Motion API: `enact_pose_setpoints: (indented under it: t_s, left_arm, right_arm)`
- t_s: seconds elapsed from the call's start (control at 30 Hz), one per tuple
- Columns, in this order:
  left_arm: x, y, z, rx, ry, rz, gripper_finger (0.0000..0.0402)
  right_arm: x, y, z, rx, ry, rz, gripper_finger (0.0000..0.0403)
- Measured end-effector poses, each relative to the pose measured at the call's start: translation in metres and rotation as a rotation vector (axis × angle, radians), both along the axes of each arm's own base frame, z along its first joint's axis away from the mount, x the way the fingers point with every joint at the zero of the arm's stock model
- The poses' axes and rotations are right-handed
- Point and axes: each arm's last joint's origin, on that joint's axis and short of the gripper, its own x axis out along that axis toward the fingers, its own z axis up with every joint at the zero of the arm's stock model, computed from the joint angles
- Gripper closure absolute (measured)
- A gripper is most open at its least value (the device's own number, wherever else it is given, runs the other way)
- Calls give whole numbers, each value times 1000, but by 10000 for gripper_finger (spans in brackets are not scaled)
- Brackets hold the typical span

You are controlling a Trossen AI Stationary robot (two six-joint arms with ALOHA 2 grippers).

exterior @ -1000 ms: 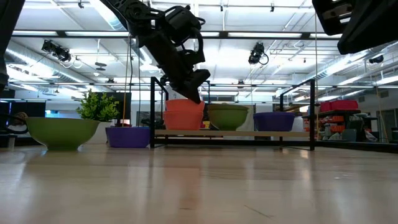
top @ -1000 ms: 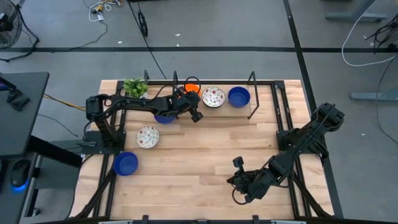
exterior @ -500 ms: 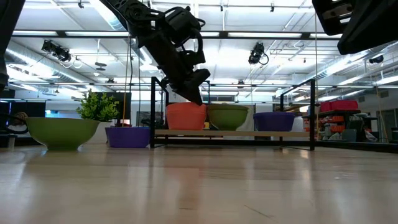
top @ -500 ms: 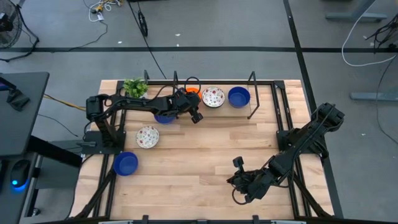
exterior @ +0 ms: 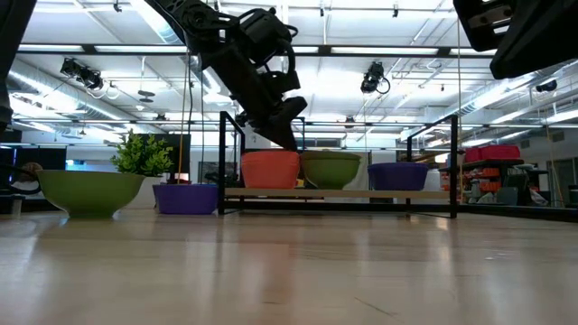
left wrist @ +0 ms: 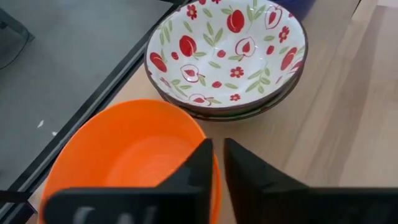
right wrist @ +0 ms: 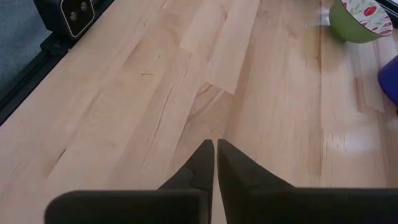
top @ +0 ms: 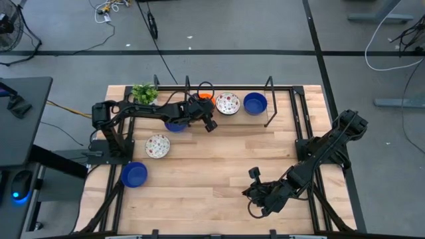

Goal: Pick & Place Mini bowls
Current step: Stack the white bowl on top of the white bowl on the shelf

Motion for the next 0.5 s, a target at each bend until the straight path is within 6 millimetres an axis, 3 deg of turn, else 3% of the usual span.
enact_pose_setpoints:
  t_s: [0.1,0.5]
  left_arm:
    - [0,0,0,0,1,0,393]
    - [-1,-4,5,32,14,-29,395]
  right_arm:
    - [0,0,0,0,0,0,380]
    - [0,0,0,0,0,-1,380]
